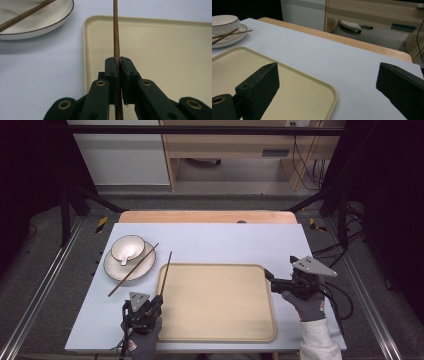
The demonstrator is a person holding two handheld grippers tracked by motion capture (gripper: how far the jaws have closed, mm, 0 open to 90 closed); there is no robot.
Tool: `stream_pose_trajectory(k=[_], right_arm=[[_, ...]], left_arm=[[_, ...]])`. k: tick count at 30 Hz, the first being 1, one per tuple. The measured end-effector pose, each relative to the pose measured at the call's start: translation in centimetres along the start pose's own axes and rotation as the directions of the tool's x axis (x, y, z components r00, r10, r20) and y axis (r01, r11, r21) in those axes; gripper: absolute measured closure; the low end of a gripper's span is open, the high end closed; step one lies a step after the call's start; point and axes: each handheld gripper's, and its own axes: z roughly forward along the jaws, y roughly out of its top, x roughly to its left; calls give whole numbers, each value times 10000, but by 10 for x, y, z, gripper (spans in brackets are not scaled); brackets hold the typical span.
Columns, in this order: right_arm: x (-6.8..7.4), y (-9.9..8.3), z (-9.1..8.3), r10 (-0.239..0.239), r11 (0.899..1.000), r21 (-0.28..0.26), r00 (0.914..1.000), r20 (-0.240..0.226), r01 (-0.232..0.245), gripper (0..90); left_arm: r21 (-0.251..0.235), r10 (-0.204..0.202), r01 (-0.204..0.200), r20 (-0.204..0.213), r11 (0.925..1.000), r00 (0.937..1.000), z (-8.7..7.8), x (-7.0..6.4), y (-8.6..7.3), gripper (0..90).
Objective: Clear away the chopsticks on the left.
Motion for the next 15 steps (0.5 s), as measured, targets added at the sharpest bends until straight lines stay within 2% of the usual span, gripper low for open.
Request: stream_pose_trajectory(k=[8, 15], right_arm=[[0, 0, 1, -34, 10000, 23, 10000, 21, 34, 50], [1, -1, 2, -67, 9999, 94, 10000, 29, 67, 50]], left_arm=[[402, 100, -87, -335, 9992, 9994, 8, 0, -9, 844], [725, 162, -128, -471, 9973, 9988, 12, 0, -13, 844]])
